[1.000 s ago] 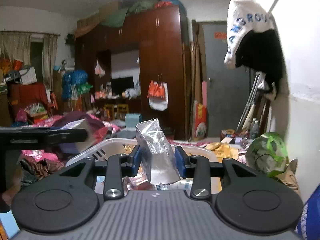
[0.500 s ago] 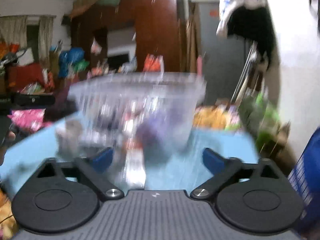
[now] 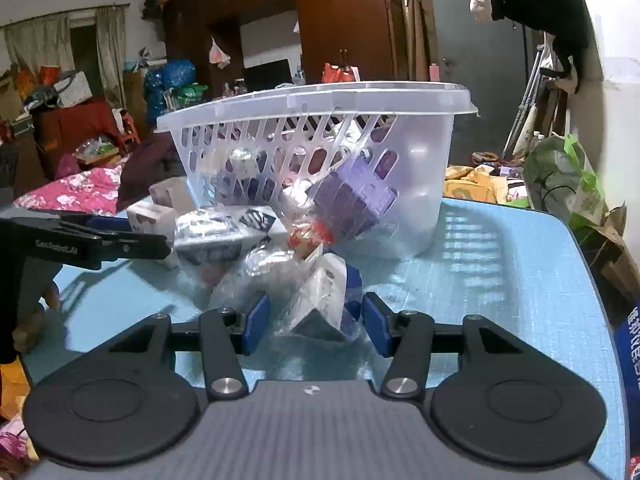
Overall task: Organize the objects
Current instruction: 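Grasp the white box with red print with the left tool while the right tool grasps a clear bagged item, then carry both items over the white basket and open both tools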
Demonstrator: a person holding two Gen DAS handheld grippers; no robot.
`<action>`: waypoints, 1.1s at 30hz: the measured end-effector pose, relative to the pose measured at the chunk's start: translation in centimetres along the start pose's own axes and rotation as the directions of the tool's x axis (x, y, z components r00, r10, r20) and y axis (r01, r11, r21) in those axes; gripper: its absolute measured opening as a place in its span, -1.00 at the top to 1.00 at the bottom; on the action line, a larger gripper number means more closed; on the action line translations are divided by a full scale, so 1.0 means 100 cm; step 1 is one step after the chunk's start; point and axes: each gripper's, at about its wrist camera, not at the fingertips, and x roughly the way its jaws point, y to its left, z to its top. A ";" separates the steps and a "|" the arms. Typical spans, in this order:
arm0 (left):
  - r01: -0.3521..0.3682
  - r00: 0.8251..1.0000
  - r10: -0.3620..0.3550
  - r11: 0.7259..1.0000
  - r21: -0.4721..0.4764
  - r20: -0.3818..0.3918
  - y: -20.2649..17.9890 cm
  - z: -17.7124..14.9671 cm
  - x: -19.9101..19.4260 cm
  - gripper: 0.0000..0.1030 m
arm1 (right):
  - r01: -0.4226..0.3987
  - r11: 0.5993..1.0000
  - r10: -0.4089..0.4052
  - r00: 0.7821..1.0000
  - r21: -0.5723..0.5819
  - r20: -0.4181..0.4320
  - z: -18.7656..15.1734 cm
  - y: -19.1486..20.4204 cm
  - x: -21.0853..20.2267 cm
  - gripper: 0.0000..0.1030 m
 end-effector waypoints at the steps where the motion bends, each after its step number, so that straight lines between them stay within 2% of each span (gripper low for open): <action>1: -0.003 1.000 0.003 1.000 0.000 -0.006 0.000 0.000 0.001 -0.95 | 0.001 1.000 -0.001 1.000 0.003 -0.002 0.000 0.000 0.001 -0.07; 3: -0.007 1.000 0.007 1.000 -0.006 -0.008 0.001 0.001 0.001 -0.70 | 0.007 1.000 -0.007 1.000 0.014 0.009 -0.001 -0.001 0.000 0.00; 4: -0.018 1.000 0.018 1.000 -0.012 0.000 0.002 0.000 -0.001 -0.45 | 0.018 1.000 -0.018 1.000 0.015 0.021 -0.001 -0.001 -0.002 0.01; 6: -0.002 1.000 0.003 1.000 -0.029 0.017 0.004 -0.002 -0.004 -0.44 | 0.050 0.998 -0.052 0.996 0.031 0.069 -0.003 -0.002 -0.010 0.04; 8: 0.049 0.997 -0.044 0.997 -0.063 0.071 0.006 -0.005 -0.010 -0.43 | 0.064 0.996 -0.071 0.990 0.060 0.124 -0.005 -0.005 -0.019 0.04; 10: 0.076 0.985 -0.070 0.996 -0.036 0.160 0.005 -0.010 -0.025 -0.44 | 0.069 0.993 -0.086 0.981 0.096 0.175 -0.009 -0.009 -0.026 0.04; 12: 0.104 0.974 -0.102 0.995 -0.001 0.203 0.001 -0.013 -0.032 -0.44 | 0.061 0.991 -0.085 0.974 0.115 0.211 -0.011 -0.012 -0.032 0.05; 18: 0.117 0.968 -0.119 0.993 0.020 0.223 -0.002 -0.016 -0.035 -0.44 | 0.084 0.991 -0.109 0.962 0.108 0.249 -0.011 -0.008 -0.034 0.05; 33: 0.110 0.976 -0.111 0.994 0.016 0.189 -0.002 -0.016 -0.028 -0.45 | 0.089 0.990 -0.115 0.956 0.107 0.269 -0.012 -0.005 -0.036 0.06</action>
